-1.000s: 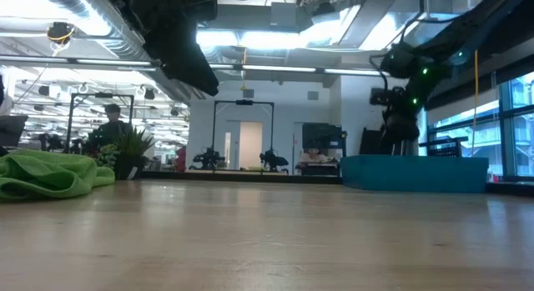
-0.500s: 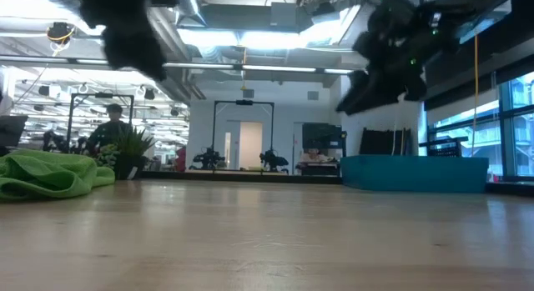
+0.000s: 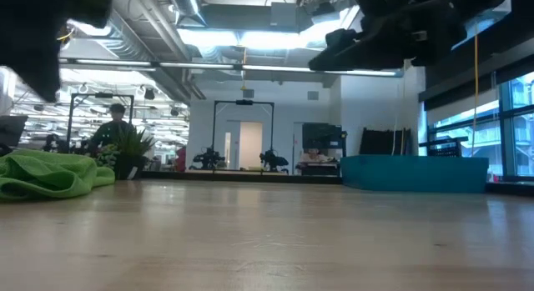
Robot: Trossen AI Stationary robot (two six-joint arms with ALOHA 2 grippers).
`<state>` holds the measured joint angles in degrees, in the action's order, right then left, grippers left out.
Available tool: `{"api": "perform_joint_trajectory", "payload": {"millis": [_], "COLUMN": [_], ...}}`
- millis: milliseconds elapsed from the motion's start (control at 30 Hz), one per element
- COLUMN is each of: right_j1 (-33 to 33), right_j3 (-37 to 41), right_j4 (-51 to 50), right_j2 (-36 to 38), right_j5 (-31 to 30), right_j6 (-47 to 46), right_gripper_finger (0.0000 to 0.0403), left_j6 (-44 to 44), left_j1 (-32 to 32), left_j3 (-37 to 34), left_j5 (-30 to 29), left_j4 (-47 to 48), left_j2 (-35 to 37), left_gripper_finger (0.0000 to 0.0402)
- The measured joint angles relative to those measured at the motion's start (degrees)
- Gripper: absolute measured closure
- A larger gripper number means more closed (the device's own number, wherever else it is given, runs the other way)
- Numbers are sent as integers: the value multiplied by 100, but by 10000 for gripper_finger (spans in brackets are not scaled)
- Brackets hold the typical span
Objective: Roll microfiber towels into tight, uniform cylinder then place into a basket
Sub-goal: Fold the green microfiber cloth
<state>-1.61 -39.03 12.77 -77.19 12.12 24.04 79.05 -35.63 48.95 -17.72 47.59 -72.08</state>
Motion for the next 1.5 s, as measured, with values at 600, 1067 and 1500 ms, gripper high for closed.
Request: {"api": "perform_joint_trajectory", "payload": {"millis": [600,1067,1500], "right_j1": [-133,-129,-118], "right_j3": [2,2,2], "right_j4": [210,208,198], "right_j2": [-190,-190,-190], "right_j5": [-2,-99,-350], "right_j6": [-134,-132,-132], "right_gripper_finger": [171,171,171], "left_j6": [1219,-1597,-3477], "left_j1": [628,2094,3163], "left_j3": [-1610,-2351,-2122], "left_j5": [-22,-164,415], "left_j4": [-776,-4053,-6137], "left_j2": [-382,-546,-1755], "left_gripper_finger": [276,277,277]}}
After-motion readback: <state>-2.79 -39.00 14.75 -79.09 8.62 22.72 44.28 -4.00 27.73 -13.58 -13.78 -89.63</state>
